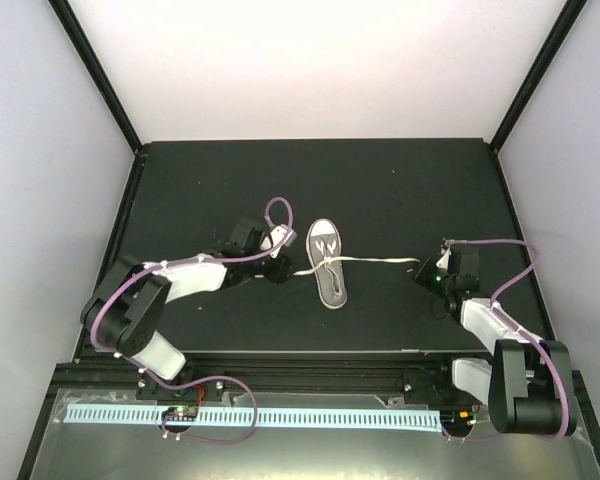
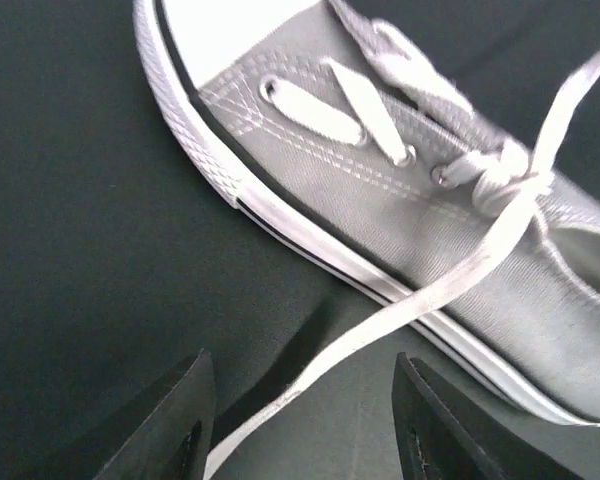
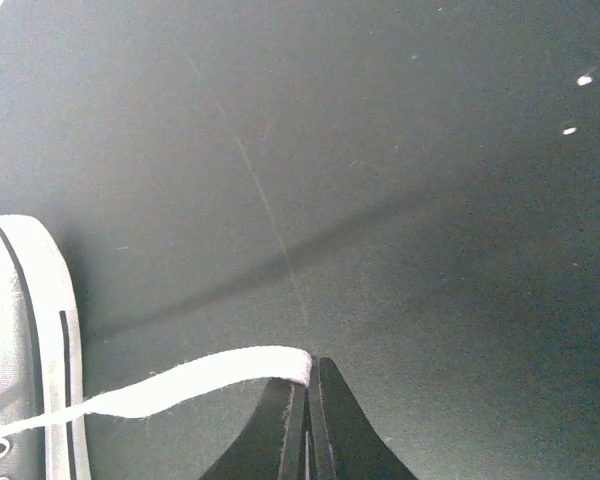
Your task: Tie the shoes
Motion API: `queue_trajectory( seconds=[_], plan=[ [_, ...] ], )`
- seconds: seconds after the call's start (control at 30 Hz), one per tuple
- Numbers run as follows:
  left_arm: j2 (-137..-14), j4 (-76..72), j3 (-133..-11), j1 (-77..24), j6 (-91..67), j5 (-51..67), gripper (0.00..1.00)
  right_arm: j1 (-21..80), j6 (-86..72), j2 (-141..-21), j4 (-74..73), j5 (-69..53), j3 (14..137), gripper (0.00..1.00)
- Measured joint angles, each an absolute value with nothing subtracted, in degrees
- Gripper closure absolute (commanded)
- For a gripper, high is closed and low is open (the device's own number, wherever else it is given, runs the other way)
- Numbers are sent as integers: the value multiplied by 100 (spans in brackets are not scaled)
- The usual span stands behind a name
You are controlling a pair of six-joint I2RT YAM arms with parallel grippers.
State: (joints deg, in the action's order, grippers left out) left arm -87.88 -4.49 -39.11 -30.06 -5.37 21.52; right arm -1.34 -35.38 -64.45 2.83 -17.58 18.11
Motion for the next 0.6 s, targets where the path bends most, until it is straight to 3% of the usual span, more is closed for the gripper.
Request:
queue_trajectory(
  seconds=[0.43,0.6],
  plan=[
    [-9887,-738,-4322,-3476,517,2209,54,-137,-3485,-6890,543,-2053,1929,98],
    [-10016,-725,-4471,-3540,631,1940,62,-137,-3485,-6991,611,-2126,1977,98]
  ],
)
